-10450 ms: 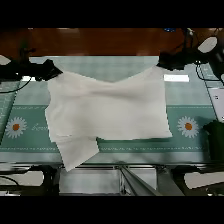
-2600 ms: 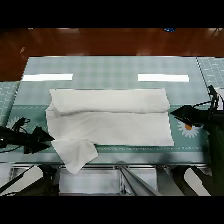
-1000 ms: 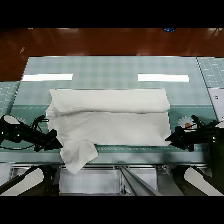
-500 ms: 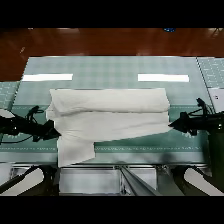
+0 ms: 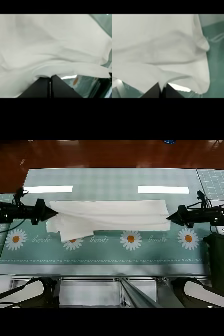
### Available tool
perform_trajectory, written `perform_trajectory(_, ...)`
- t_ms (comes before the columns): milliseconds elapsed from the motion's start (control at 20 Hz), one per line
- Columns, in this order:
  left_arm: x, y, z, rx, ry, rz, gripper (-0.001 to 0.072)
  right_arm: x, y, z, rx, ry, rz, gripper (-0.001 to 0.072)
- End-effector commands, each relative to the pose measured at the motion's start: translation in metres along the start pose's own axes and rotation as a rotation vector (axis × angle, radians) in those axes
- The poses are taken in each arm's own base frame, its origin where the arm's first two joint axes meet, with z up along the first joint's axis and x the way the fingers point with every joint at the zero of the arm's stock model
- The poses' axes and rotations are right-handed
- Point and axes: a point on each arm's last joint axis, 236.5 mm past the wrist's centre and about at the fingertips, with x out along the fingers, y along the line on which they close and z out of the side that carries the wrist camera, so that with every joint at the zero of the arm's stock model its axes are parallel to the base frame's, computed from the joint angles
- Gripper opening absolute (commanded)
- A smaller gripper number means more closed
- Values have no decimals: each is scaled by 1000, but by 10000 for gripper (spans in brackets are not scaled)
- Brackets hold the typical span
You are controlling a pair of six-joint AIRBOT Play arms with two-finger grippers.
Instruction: Fold the shirts.
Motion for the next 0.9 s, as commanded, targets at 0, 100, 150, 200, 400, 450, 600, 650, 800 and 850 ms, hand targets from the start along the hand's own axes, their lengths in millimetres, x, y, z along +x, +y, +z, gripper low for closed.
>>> perform_trajectory(0, 1, -20, 34, 19, -34, -39, 30, 6, 2, 34, 4, -57, -10, 20)
perform_trajectory(100, 10, -22, 42, 26, -18, -38, 30, 6, 4, 49, 1, -78, -8, 20)
perform_trajectory(150, 15, -22, 46, 26, -8, -38, 30, 6, 5, 57, 6, -94, 0, 20)
perform_trajectory(200, 21, -21, 49, 22, 5, -36, 30, 7, 5, 63, 9, -102, 4, 20)
perform_trajectory(400, 46, -12, 58, 4, 53, -28, 30, 14, 11, 88, 17, -152, 58, 20)
perform_trajectory(450, 50, -8, 61, -1, 56, -25, 30, 18, 11, 92, 23, -159, 64, 20)
perform_trajectory(600, 64, -2, 74, 4, 47, -15, 30, 34, 7, 98, 15, -157, 51, 20)
perform_trajectory(650, 68, -2, 77, 36, 45, -13, 30, 39, 4, 101, 11, -169, 40, 20)
perform_trajectory(800, 83, -6, 80, 97, 39, -3, 30, 51, -3, 110, 32, -197, 24, 20)
perform_trajectory(850, 88, -6, 81, 100, 36, 2, 30, 53, -6, 111, 42, -195, 24, 20)
